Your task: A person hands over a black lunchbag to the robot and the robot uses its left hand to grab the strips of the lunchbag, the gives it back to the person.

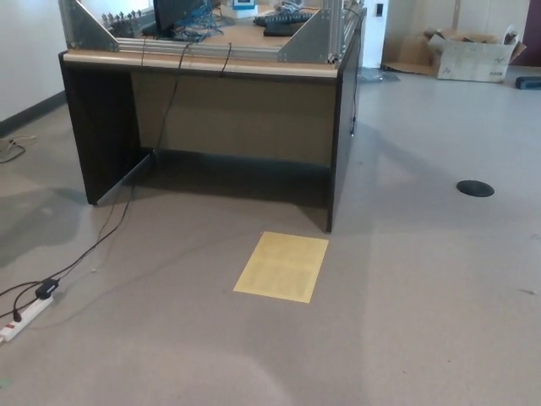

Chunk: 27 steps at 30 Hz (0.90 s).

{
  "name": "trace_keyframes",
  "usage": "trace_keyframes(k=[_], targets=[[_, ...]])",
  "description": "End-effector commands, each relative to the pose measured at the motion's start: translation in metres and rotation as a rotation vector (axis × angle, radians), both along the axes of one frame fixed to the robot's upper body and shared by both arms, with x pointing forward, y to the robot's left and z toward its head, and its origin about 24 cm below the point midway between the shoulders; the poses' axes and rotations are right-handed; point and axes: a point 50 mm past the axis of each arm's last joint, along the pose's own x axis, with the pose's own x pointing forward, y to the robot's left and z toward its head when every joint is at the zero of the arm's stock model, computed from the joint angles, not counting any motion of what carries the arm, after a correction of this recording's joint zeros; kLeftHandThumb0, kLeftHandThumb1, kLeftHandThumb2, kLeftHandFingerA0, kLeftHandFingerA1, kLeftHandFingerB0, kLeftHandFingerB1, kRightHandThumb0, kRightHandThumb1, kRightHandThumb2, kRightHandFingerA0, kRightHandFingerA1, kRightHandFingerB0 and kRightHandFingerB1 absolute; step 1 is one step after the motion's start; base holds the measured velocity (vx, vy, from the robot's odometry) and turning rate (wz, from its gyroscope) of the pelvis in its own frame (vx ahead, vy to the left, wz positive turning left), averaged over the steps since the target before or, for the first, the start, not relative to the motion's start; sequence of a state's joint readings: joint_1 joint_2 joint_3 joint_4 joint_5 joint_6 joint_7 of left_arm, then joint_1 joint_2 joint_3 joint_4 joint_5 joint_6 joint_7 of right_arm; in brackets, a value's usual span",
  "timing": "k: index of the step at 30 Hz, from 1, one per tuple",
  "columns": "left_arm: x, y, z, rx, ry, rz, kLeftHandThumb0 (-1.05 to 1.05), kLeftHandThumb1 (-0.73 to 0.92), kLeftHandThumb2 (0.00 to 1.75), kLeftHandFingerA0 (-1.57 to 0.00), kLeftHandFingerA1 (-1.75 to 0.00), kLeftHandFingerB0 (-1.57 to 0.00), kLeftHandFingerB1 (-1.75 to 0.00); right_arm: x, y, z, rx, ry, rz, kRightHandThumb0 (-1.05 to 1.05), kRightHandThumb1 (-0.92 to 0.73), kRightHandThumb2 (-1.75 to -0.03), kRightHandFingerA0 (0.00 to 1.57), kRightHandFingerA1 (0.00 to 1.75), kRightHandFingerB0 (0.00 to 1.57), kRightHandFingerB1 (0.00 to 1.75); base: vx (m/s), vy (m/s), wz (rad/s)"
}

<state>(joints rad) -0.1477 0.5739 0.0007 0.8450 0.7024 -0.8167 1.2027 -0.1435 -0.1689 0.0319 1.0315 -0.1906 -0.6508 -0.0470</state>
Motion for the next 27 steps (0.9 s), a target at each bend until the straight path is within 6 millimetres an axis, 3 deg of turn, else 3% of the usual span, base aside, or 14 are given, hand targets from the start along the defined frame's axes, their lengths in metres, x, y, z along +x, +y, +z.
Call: trace_keyframes(k=[1,3,4,6,11,12,13,15,22,23,24,27], targets=[[0.036,-0.017,0.058,0.101,-0.196,-0.149,-0.01,0.56,0.54,-0.81,-1.75,-0.62,-1.74,-0.004,-0.011,-0.001,-0.036,0.018,-0.03,-0.55,-0.71,-0.61,0.59,0.5,0.56,0.44,0.0,0.0,0.0],[0.044,-0.024,0.071,0.118,-0.221,-0.184,-0.02,0.56,0.54,-0.81,-1.75,-0.64,-1.71,-0.003,-0.008,-0.001,-0.027,0.012,-0.032,-0.55,-0.71,-0.61,0.59,0.51,0.56,0.45,0.0,0.0,0.0],[0.059,-0.039,0.093,0.161,-0.269,-0.24,-0.04,0.57,0.55,-0.78,-1.75,-0.62,-1.7,-0.004,-0.008,-0.001,-0.022,0.01,-0.035,-0.54,-0.7,-0.61,0.59,0.51,0.56,0.45,0.0,0.0,0.0],[0.069,-0.052,0.11,0.203,-0.319,-0.297,0.0,0.55,0.54,-0.78,-1.75,-0.61,-1.69,-0.006,-0.01,-0.002,-0.029,0.012,-0.036,-0.54,-0.71,-0.61,0.58,0.5,0.56,0.45,0.0,0.0,0.0],[0.097,-0.099,0.149,0.261,-0.385,-0.392,-0.11,0.57,0.54,-0.74,-1.75,-0.54,-1.67,-0.004,-0.013,0.001,-0.02,0.0,-0.048,-0.53,-0.71,-0.61,0.56,0.49,0.56,0.45,0.0,0.0,0.0],[0.108,-0.13,0.171,0.274,-0.435,-0.427,-0.13,0.58,0.54,-0.74,-1.75,-0.56,-1.67,-0.003,-0.013,0.002,-0.017,-0.009,-0.047,-0.51,-0.71,-0.61,0.57,0.49,0.57,0.46,0.0,0.0,0.0],[0.11,-0.135,0.175,0.272,-0.44,-0.435,-0.13,0.59,0.53,-0.75,-1.75,-0.59,-1.65,-0.003,-0.013,0.002,-0.02,-0.011,-0.048,-0.51,-0.71,-0.61,0.57,0.49,0.57,0.46,0.0,0.0,0.0],[0.12,-0.168,0.199,0.26,-0.493,-0.5,-0.15,0.6,0.53,-0.76,-1.75,-0.58,-1.62,-0.005,-0.014,0.003,-0.03,-0.019,-0.046,-0.5,-0.71,-0.61,0.57,0.49,0.57,0.46,0.0,0.0,0.0],[0.13,-0.237,0.247,0.228,-0.589,-0.539,-0.2,0.55,0.54,-0.8,-1.75,-0.57,-1.7,-0.006,-0.018,0.004,-0.015,-0.023,-0.054,-0.51,-0.71,-0.6,0.61,0.53,0.57,0.46,0.0,0.0,0.0],[0.131,-0.246,0.253,0.215,-0.594,-0.562,-0.18,0.54,0.54,-0.81,-1.75,-0.61,-1.69,-0.007,-0.02,0.005,-0.014,-0.022,-0.058,-0.5,-0.56,-0.97,0.62,0.69,0.44,0.57,0.0,0.0,0.0],[0.131,-0.253,0.259,0.215,-0.588,-0.574,-0.19,0.55,0.54,-0.78,-1.75,-0.56,-1.72,-0.007,-0.021,0.005,-0.008,-0.021,-0.061,-0.55,-0.7,-0.61,0.63,0.56,0.55,0.45,0.0,0.0,0.0],[0.132,-0.275,0.276,0.222,-0.597,-0.597,-0.17,0.55,0.54,-0.76,-1.75,-0.54,-1.72,-0.007,-0.022,0.006,0.005,-0.028,-0.069,-0.55,-0.69,-0.61,0.61,0.55,0.55,0.46,0.0,0.0,0.0]])
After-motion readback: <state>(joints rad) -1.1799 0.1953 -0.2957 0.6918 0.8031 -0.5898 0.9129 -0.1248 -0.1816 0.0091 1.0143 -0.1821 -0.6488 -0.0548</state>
